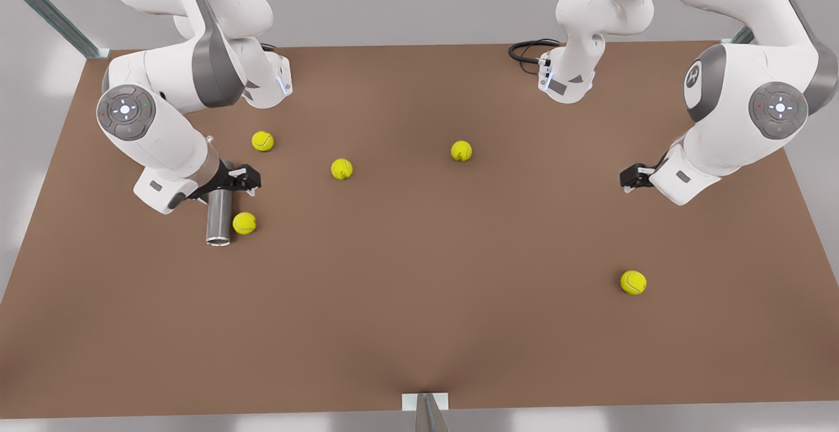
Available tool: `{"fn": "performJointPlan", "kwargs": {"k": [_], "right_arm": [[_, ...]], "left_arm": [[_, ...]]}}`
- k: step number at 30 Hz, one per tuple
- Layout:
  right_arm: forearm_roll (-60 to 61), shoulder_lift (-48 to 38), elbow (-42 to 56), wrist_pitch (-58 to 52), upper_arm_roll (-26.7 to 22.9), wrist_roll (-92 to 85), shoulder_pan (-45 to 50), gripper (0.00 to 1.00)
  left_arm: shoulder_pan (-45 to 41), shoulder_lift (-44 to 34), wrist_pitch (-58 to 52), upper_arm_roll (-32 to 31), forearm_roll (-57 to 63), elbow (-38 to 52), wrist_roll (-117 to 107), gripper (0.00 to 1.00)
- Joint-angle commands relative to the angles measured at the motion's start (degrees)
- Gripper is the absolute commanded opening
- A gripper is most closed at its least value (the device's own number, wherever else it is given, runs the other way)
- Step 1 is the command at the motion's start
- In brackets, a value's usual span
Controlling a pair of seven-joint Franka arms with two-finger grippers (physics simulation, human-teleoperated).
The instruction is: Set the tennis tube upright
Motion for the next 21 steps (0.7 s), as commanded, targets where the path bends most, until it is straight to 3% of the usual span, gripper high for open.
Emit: {"fn": "performJointPlan", "kwargs": {"k": [1,6,8,12,16,21], "right_arm": [[-0.01,0.0,0.0,-0.09,0.0,0.07,0.05,1.0],[-0.36,0.96,-1.05,-0.44,-0.17,1.13,-0.3,1.0],[0.17,3.86,-3.24,-1.49,-0.08,0.07,-4.52,1.0],[0.17,3.07,-17.92,6.32,0.27,-4.58,-11.99,1.0],[0.17,-1.23,-23.29,6.77,0.18,-6.61,-15.16,1.0],[0.17,-4.66,-37.79,22.76,0.18,-11.18,-22.98,1.0]], "left_arm": [[0.0,0.0,0.0,0.0,0.44,0.0,0.01,1.0],[0.52,0.0,0.0,-0.09,0.52,0.0,-0.08,1.0],[0.52,0.08,0.0,-0.09,0.44,0.0,-0.08,1.0],[0.52,0.17,0.0,-0.09,0.52,0.0,-0.08,1.0],[0.61,0.26,0.0,-0.09,0.52,0.0,-0.08,1.0],[0.96,0.26,0.0,-0.18,0.44,0.0,-0.08,1.0]]}}
